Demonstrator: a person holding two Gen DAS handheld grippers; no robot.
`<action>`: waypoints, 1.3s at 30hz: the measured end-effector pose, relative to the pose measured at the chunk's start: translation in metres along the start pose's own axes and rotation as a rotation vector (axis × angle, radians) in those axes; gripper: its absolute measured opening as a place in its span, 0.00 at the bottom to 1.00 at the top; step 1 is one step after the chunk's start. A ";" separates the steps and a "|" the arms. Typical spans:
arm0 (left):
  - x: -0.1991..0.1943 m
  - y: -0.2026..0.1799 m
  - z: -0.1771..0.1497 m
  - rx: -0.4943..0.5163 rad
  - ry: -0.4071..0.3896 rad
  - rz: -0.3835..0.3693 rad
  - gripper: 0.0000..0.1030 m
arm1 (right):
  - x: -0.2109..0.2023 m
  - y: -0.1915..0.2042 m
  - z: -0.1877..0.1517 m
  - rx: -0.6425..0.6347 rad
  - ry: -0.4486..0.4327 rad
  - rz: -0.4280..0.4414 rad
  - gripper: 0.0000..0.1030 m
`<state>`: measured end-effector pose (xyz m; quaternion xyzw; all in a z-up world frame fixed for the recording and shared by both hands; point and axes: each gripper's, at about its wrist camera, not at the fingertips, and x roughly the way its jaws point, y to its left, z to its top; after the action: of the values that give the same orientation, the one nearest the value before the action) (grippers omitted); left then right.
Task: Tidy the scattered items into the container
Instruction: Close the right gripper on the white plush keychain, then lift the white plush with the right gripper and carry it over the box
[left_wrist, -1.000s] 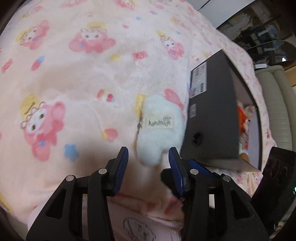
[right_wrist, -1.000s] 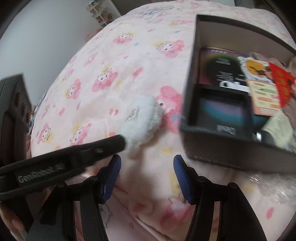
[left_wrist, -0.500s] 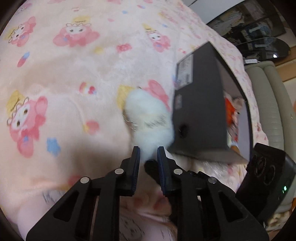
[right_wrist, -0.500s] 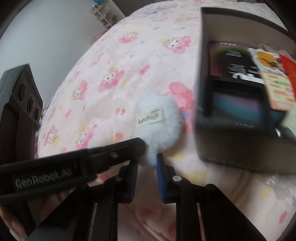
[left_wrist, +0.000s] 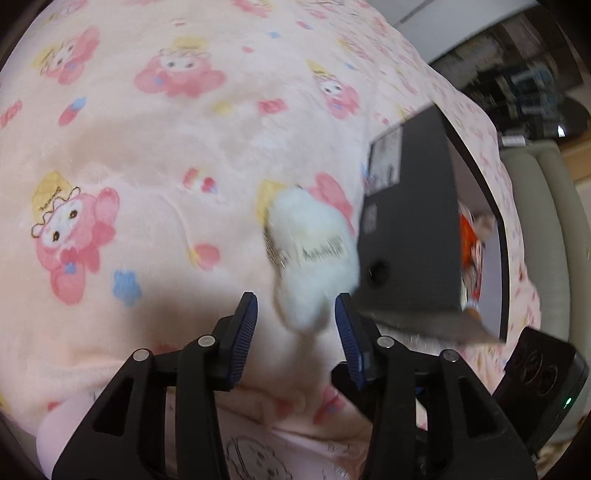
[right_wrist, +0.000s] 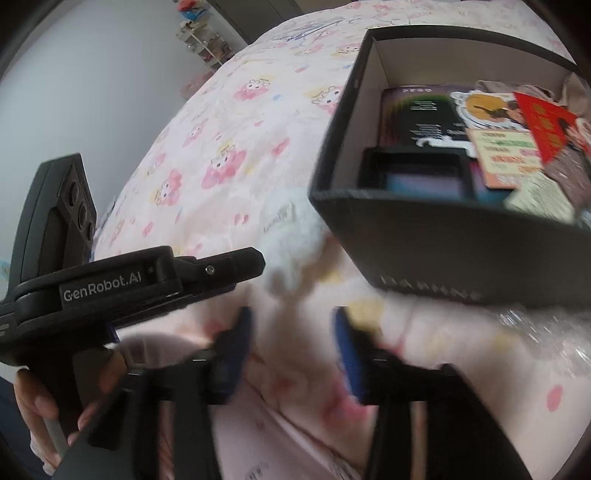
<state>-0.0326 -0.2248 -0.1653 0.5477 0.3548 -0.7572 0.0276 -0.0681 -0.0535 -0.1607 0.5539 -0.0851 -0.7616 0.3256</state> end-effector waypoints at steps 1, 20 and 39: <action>0.004 0.003 0.004 -0.017 0.015 -0.019 0.44 | 0.007 0.002 0.004 0.002 0.007 -0.004 0.46; -0.001 -0.031 -0.032 0.155 0.075 -0.109 0.27 | 0.000 -0.010 -0.010 -0.022 -0.027 0.034 0.18; 0.026 -0.082 -0.088 0.347 0.126 0.055 0.33 | -0.086 -0.110 -0.093 0.181 0.012 -0.069 0.23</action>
<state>-0.0067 -0.1044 -0.1586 0.5999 0.2047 -0.7703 -0.0691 -0.0137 0.1040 -0.1812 0.5883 -0.1324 -0.7582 0.2482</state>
